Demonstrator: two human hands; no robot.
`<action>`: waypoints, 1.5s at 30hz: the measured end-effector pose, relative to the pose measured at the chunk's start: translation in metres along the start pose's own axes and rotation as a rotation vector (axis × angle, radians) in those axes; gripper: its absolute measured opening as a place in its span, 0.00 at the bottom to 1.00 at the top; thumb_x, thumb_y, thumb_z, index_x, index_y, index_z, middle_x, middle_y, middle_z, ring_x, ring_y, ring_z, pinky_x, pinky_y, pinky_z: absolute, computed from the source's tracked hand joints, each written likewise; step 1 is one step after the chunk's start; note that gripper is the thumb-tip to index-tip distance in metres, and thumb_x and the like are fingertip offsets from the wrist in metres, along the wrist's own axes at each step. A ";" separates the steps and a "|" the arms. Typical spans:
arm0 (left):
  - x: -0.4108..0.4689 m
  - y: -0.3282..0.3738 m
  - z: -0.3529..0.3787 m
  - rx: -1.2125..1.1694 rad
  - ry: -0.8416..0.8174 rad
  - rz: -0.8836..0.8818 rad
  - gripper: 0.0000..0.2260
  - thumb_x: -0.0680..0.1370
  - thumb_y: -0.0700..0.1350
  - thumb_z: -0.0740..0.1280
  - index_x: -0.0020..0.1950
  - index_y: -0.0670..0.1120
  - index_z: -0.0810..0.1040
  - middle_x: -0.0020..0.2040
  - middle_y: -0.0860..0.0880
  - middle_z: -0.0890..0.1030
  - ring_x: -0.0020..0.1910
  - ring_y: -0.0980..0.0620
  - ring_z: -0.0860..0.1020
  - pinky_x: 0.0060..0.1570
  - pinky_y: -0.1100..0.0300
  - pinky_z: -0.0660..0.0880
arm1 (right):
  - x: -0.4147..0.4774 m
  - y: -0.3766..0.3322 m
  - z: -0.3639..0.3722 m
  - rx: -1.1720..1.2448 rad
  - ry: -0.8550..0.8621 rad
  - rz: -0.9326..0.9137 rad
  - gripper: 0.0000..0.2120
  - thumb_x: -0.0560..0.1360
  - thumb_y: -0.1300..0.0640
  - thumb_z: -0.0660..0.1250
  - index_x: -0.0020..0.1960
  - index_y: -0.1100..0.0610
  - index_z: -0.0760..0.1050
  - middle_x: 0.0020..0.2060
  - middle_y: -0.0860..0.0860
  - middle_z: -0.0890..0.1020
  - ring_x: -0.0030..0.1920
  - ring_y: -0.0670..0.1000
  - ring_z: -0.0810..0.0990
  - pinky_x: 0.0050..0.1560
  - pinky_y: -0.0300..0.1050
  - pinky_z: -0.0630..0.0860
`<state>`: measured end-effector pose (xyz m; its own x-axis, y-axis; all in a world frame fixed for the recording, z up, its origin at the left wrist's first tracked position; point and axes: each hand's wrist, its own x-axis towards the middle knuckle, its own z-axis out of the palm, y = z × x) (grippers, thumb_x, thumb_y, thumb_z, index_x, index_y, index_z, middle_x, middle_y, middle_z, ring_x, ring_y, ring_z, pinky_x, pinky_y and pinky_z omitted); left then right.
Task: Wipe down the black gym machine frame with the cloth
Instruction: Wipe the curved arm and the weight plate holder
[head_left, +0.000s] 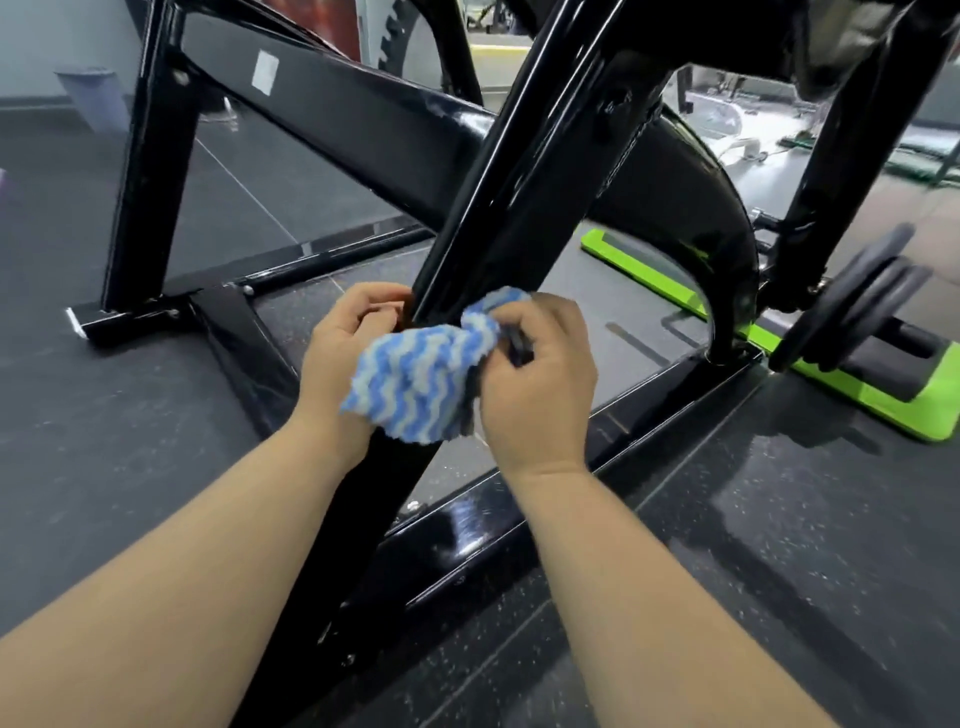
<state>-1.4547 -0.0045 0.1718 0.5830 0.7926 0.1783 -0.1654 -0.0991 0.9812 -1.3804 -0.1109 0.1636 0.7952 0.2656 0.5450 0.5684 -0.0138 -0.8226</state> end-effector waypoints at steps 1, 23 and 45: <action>-0.001 0.002 0.001 -0.040 0.005 -0.028 0.09 0.76 0.42 0.62 0.41 0.51 0.81 0.40 0.48 0.80 0.44 0.47 0.75 0.48 0.53 0.71 | 0.011 -0.007 -0.003 0.002 0.053 -0.006 0.11 0.69 0.70 0.66 0.43 0.55 0.79 0.48 0.49 0.76 0.44 0.38 0.74 0.46 0.27 0.68; -0.006 0.003 -0.009 -0.344 -0.294 -0.206 0.25 0.81 0.57 0.51 0.48 0.47 0.85 0.45 0.49 0.85 0.43 0.55 0.84 0.44 0.60 0.80 | -0.059 0.037 0.030 0.220 0.072 0.025 0.13 0.68 0.65 0.68 0.44 0.47 0.77 0.50 0.46 0.75 0.49 0.42 0.77 0.49 0.34 0.72; -0.033 -0.003 0.029 0.549 0.253 0.237 0.14 0.78 0.60 0.57 0.59 0.55 0.72 0.47 0.58 0.79 0.45 0.60 0.76 0.46 0.65 0.69 | -0.027 0.027 -0.007 0.468 -0.035 0.283 0.06 0.75 0.57 0.71 0.51 0.53 0.79 0.51 0.49 0.81 0.51 0.41 0.80 0.48 0.37 0.78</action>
<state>-1.4502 -0.0476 0.1647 0.3642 0.8222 0.4375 0.2035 -0.5286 0.8241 -1.3846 -0.1250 0.1277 0.8914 0.3460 0.2929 0.1724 0.3388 -0.9249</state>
